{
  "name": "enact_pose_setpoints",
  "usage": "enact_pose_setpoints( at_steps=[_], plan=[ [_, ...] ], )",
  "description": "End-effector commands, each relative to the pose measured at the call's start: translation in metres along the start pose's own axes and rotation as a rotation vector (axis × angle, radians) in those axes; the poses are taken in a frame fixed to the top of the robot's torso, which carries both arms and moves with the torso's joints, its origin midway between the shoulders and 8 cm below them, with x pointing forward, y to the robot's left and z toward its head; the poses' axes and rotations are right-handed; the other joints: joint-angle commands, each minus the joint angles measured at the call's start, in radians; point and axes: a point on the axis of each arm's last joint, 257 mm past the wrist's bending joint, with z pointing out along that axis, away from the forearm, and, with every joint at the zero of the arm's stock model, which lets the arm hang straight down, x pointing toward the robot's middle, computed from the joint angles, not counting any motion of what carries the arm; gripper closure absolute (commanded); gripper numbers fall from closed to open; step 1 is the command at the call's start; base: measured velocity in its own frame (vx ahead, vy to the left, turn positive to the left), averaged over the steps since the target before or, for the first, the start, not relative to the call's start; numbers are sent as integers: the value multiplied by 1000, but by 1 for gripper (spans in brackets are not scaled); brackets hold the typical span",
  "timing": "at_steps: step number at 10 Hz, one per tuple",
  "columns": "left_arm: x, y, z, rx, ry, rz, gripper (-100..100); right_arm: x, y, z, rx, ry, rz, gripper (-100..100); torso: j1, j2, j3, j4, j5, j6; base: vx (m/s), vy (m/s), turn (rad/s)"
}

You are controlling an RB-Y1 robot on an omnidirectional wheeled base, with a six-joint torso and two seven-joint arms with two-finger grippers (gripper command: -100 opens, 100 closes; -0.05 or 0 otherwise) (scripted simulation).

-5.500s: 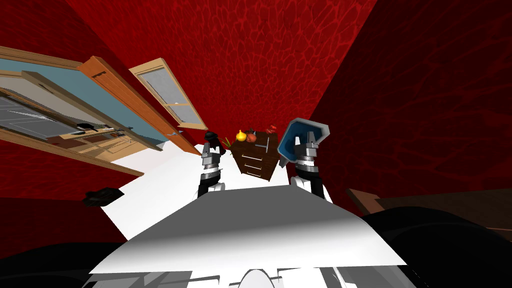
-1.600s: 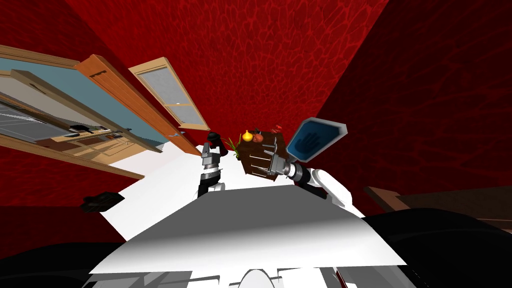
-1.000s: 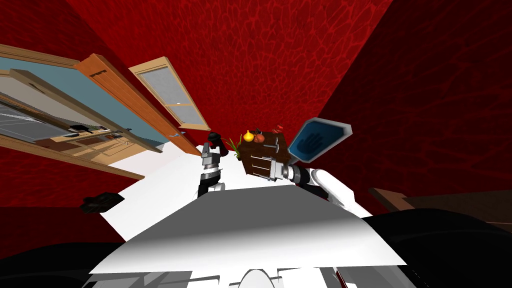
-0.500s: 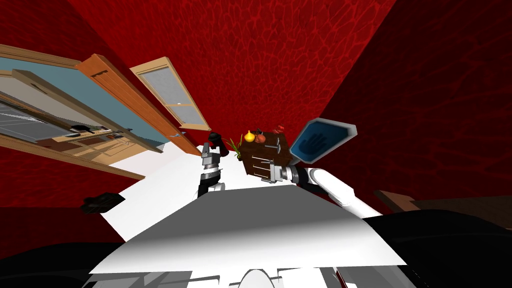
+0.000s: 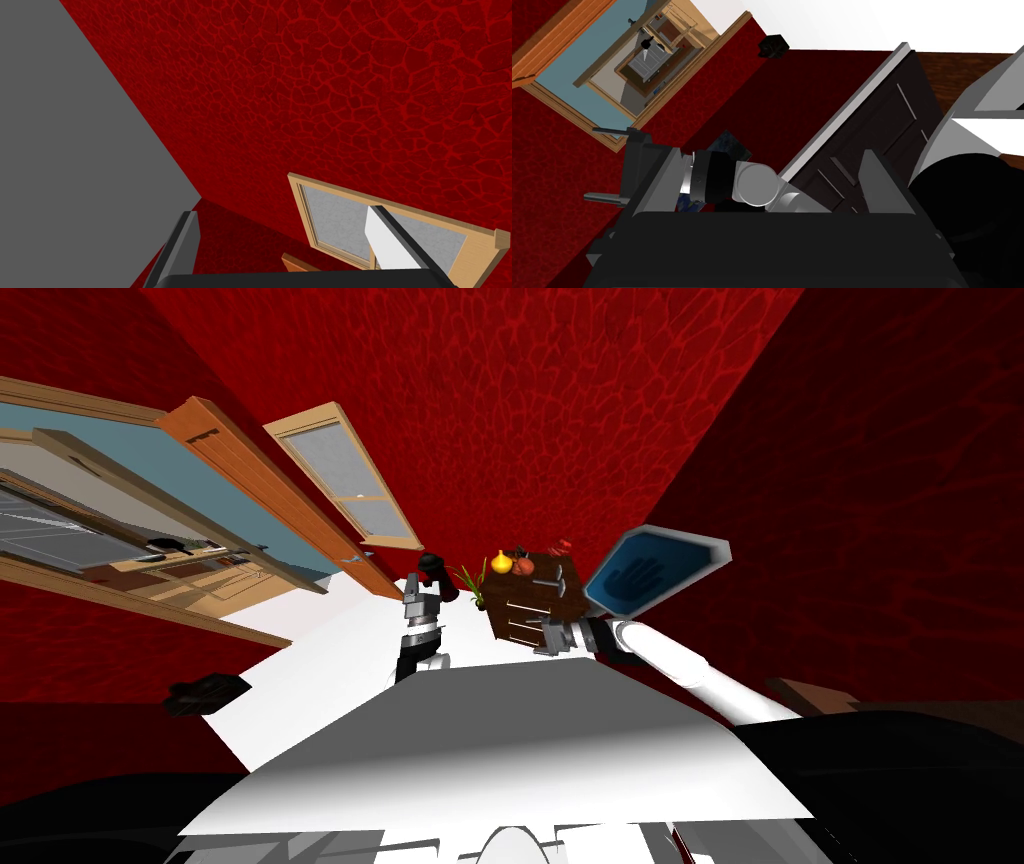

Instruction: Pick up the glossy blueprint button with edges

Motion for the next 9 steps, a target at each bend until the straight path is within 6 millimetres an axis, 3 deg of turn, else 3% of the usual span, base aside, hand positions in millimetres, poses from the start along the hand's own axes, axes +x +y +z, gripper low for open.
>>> enact_pose_setpoints(
  at_steps=[1,2,7,9],
  plan=[
    [0,0,0,0,0,0,0,14,9,-2,-45,45,-52,-100,0,0,0,0,0,0,38,26,7],
    [0,0,0,0,0,0,0,17,10,-2,-48,54,-60,-100,-1,0,0,0,0,0,17,8,-1],
    [0,0,0,0,0,0,0,76,38,-26,-250,215,-252,-100,-1,0,0,0,0,0,43,26,17],
    [0,0,0,0,0,0,0,83,38,-28,-257,239,-274,-100,-1,0,0,0,0,0,33,13,4]
  ],
)
